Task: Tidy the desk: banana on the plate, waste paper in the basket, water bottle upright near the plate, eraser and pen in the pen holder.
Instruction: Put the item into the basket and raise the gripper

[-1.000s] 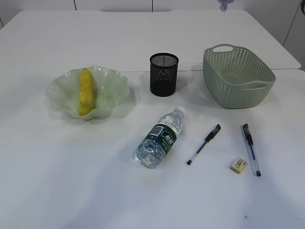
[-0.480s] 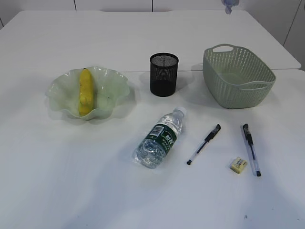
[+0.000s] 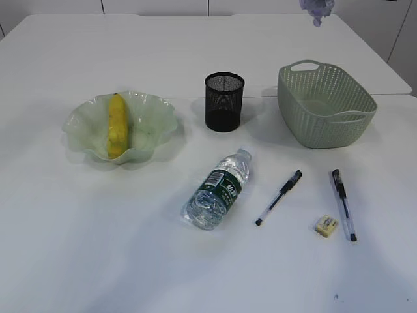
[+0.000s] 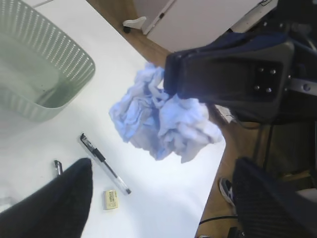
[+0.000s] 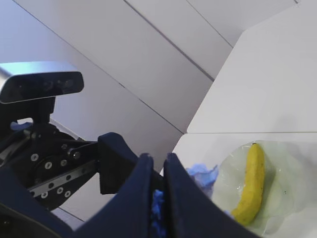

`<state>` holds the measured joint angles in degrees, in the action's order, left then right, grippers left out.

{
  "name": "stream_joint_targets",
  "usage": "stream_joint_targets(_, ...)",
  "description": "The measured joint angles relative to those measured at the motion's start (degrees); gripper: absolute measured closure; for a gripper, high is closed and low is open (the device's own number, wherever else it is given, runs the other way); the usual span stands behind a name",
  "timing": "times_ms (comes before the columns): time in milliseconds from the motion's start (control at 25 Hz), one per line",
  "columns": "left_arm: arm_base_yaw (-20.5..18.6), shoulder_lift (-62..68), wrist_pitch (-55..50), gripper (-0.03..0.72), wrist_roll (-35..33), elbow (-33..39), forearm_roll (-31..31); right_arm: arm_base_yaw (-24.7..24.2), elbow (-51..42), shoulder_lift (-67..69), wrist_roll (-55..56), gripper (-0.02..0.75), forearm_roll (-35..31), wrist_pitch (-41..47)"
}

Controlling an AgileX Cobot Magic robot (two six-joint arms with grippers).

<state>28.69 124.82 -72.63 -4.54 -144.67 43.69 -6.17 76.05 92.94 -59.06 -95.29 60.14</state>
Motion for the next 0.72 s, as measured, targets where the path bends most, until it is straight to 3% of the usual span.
stream_joint_targets(720,0.0,0.0,0.0,0.079,0.09,0.0,-5.21,0.0,0.0,0.0,-6.71,0.717,0.4,-20.07)
